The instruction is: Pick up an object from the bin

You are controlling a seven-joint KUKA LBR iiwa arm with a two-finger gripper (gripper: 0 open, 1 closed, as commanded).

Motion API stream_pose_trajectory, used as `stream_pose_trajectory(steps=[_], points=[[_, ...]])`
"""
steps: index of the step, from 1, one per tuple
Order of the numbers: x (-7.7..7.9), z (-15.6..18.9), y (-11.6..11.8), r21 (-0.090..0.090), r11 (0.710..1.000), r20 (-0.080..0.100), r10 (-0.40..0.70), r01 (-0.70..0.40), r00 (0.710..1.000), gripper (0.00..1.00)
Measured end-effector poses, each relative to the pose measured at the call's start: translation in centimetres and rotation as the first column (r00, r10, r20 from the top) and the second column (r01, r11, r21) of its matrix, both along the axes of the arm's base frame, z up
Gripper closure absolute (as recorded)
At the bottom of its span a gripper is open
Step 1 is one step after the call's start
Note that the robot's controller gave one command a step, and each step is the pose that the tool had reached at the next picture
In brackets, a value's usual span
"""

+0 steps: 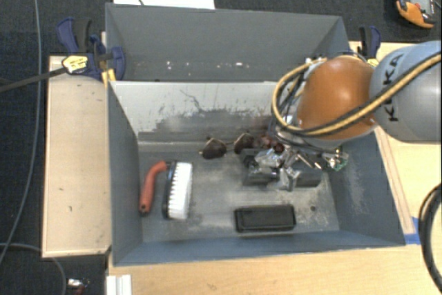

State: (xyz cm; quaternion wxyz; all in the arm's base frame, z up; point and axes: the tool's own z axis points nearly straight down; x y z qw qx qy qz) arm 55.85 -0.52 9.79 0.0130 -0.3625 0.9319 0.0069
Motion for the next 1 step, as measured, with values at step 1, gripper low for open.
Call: stream_pose_trajectory(steps=[1], points=[[0.6, -1.02, 0.27, 0.001, 1.0, -0.009, 0.004, -0.004, 1.0, 1.0]])
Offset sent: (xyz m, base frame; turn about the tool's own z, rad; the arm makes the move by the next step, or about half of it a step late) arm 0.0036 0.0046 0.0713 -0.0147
